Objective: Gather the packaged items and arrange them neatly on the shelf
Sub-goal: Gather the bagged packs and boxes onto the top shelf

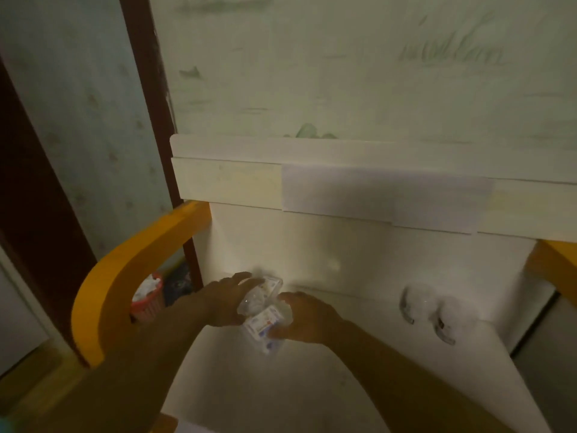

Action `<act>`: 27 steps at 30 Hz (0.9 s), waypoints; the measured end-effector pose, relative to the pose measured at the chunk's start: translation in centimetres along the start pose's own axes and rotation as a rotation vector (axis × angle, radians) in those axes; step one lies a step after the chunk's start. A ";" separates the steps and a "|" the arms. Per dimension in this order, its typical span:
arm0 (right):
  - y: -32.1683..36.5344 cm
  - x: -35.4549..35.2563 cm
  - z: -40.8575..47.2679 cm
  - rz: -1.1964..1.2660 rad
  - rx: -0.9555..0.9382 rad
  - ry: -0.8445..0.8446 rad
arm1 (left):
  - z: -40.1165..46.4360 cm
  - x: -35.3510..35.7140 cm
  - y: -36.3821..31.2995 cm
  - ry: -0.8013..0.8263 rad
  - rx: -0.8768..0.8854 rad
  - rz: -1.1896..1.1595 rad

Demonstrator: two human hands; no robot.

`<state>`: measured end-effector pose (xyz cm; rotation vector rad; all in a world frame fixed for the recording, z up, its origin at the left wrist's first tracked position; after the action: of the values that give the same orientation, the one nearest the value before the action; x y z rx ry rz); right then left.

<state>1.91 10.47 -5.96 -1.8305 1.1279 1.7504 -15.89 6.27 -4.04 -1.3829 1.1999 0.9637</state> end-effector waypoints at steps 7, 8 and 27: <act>3.0 2.9 1.8 0.015 0.100 -0.037 | 1.4 0.6 1.0 0.076 0.072 -0.128; 3.2 3.1 1.9 -0.009 0.100 -0.037 | 1.4 0.6 1.3 0.067 0.073 -0.136; -2.8 -6.8 -2.1 -0.222 0.203 -0.114 | 2.2 -8.7 -3.0 -0.057 0.231 -0.162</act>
<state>6.02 12.64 0.13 -1.6444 0.9782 1.5343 -14.41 9.85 4.62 -1.2394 1.1011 0.7220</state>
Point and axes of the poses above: each hand's wrist, its own z-axis towards the middle knuckle, its own x-axis out of the palm, y = z × x, the point moved 4 cm from there along z, towards the middle knuckle, and after that the axes turned 9 degrees about -z, right-handed, at the moved point
